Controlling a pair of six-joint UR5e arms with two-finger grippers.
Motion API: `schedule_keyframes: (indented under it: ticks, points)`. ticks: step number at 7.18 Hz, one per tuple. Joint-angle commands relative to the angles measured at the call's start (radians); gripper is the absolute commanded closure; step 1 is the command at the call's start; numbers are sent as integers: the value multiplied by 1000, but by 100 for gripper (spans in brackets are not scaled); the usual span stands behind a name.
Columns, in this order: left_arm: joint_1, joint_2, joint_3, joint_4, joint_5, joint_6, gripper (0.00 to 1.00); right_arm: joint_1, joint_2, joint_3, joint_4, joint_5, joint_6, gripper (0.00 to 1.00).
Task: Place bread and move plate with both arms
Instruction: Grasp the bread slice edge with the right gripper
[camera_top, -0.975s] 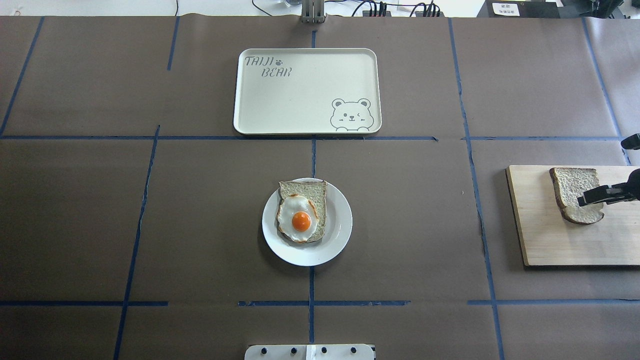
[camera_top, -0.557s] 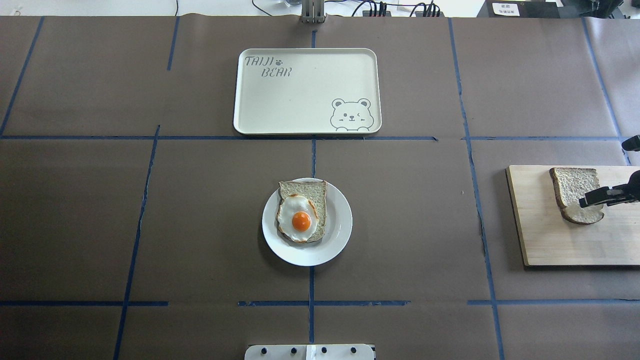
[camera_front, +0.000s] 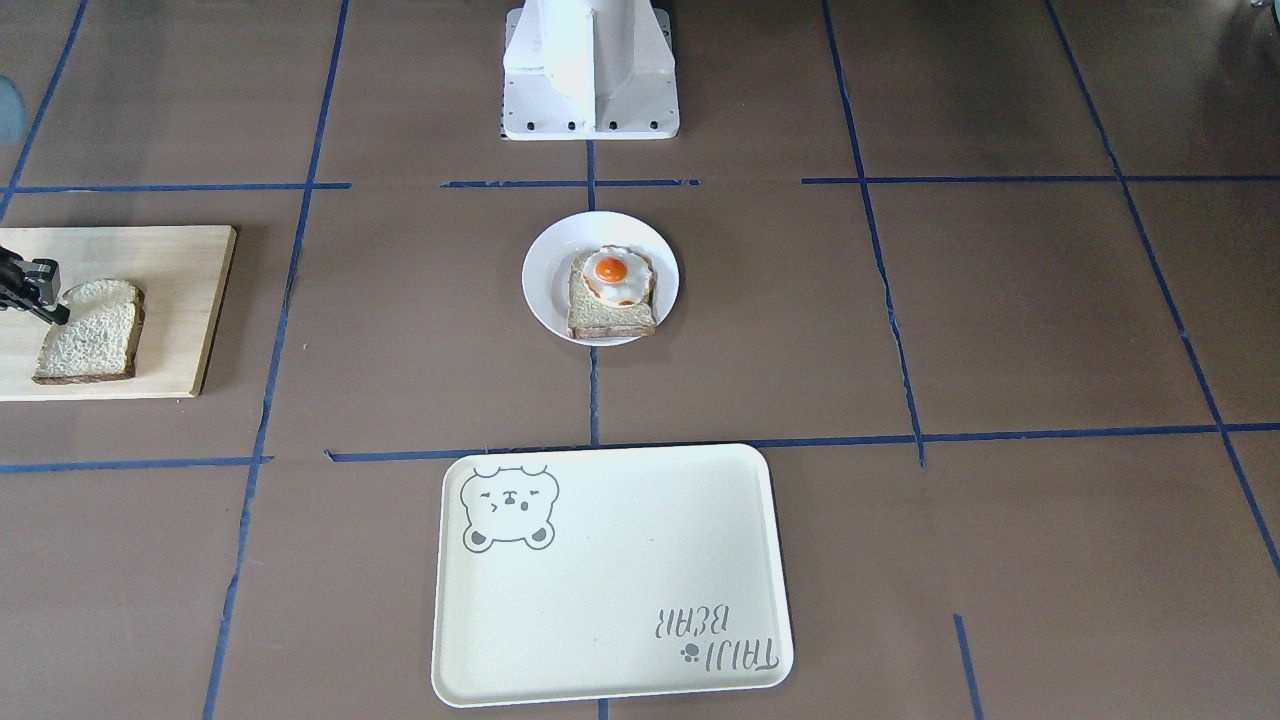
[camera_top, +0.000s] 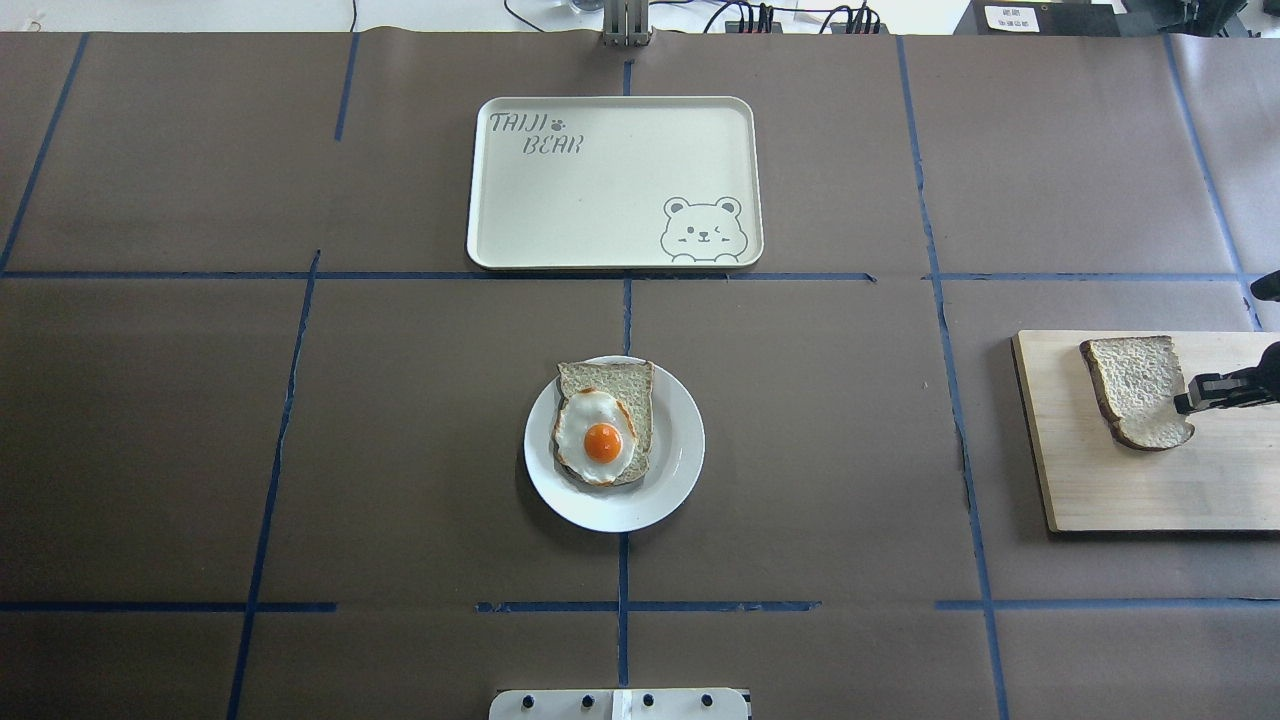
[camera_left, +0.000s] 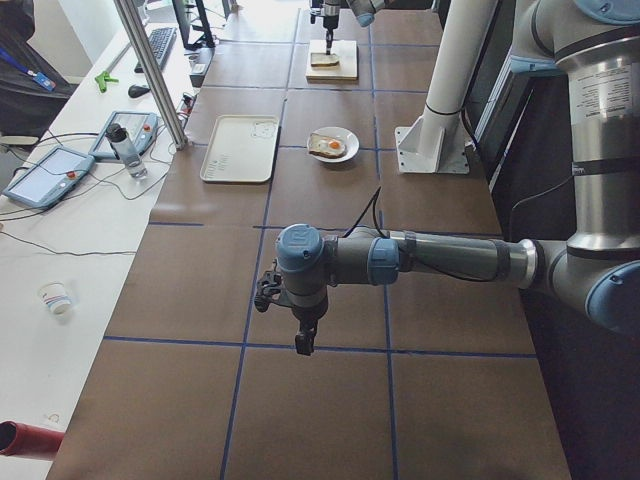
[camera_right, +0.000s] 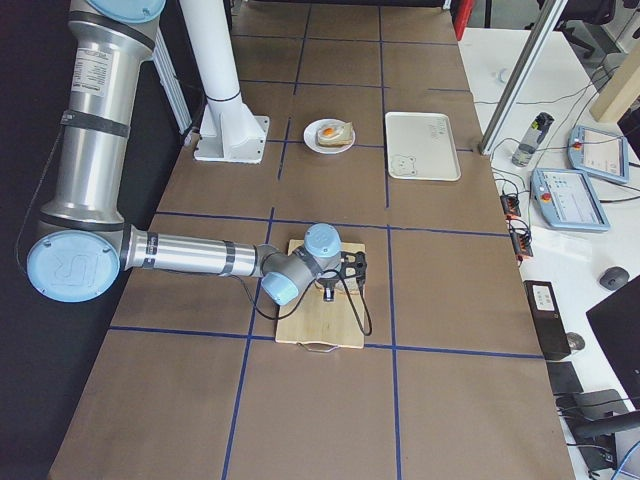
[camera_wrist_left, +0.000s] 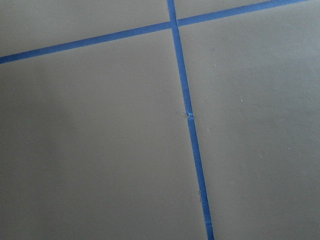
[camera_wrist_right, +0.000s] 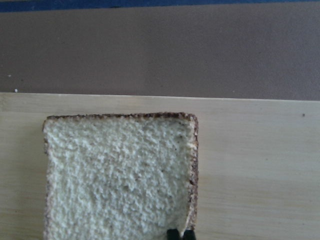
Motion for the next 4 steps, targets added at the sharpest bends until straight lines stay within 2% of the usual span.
schedule_keyframes:
  ticks: [1, 3, 4]
  points:
    - [0, 0, 0, 0, 0, 0, 0, 1, -2, 0, 3, -1, 1, 100]
    - [0, 0, 0, 0, 0, 0, 0, 4, -4, 26, 3, 18, 1, 100]
    - [0, 0, 0, 0, 0, 2, 0, 14, -4, 70, -3, 59, 3, 100]
